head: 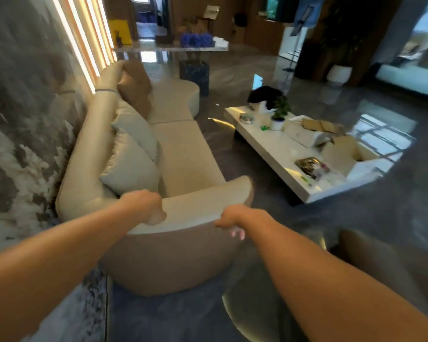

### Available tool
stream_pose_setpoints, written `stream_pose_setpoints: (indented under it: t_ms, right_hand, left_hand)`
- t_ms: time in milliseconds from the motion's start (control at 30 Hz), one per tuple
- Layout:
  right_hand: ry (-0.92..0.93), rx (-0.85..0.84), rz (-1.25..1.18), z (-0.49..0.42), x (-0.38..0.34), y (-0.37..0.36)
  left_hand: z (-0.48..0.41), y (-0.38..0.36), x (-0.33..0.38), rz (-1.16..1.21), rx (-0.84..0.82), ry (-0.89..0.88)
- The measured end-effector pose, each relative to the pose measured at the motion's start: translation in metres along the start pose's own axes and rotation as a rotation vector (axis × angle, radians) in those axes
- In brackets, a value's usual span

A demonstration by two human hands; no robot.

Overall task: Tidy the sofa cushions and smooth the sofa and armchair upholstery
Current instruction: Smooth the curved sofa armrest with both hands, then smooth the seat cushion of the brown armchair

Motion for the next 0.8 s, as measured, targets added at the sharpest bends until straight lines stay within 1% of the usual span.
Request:
stream_pose_setpoints:
  t_ms: [100,167,267,367,567,800]
  right_hand:
    - [-0.016,0.155,-0.037,0.116,0.040,-0.004]
    - [-0.057,0.218,-0.010,0.191,0.076,-0.020]
    - [-0.168,0.256,-0.030,0.295,0.131,-0.055]
    - [-0.309,0.255,-0.104,0.379,0.181,-0.107]
    - [-0.612,0.273,-0.255,0.496,0.252,-0.203]
    - [-0.858,0.341,-0.434,0.602,0.325,-0.306]
  left_hand:
    - [0.087,0.040,0.052,-0.022,0.116,-0.098]
    - [0.147,0.052,0.092,-0.043,0.178,-0.204]
    - [0.227,0.051,0.151,0.003,0.217,-0.413]
    - [0.294,0.042,0.206,0.008,0.181,-0.613]
    - [0.368,0.031,0.313,-0.083,0.220,-0.894]
    - [0.451,0.018,0.431,-0.170,0.210,-1.033]
Point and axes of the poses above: each hand's wrist, its own z-axis away from the middle knuckle, its own y-axis out of the back of the hand, x = y × z, the point moved 1 cm from there along -z, towards the middle knuckle, and after that the axes turned 2 degrees about y, right-handed, at the moved point
